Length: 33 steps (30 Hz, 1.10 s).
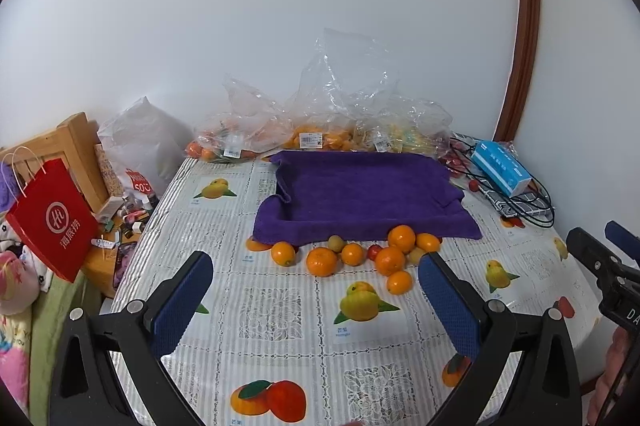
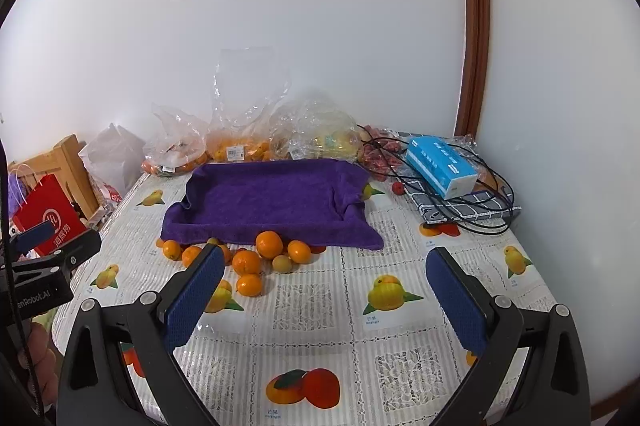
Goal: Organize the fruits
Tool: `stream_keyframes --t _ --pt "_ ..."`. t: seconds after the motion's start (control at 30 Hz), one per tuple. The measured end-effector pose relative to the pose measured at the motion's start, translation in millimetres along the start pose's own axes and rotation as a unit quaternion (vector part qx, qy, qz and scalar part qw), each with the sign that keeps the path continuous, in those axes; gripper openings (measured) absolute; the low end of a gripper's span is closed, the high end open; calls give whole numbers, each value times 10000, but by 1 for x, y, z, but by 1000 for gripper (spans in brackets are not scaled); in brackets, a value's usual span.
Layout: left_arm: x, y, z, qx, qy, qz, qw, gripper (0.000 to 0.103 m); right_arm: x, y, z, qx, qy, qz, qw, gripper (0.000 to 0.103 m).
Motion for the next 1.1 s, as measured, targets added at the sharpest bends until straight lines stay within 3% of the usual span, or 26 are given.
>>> stream_keyframes --t 0.6,0.7,1.1 --pt "5 1 -1 167 295 120 9994 103 -5 3 1 -88 -108 -76 9999 100" --pt "8 0 -1 93 144 192 9997 103 -5 3 1 -81 -70 -73 9999 100" --pt "-2 1 -5 173 133 138 9997 103 -11 7 -1 29 -32 -132 9999 100"
Point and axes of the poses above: each gripper's, at about its wrist camera, not at the fingertips, and x roughly against the way its jaws point, z to its right, y to its underside, the point moved 3 cm from there along -x, roughly the way its jaws point, and after that the axes turned 15 degrees about z, right-handed, at the moved point
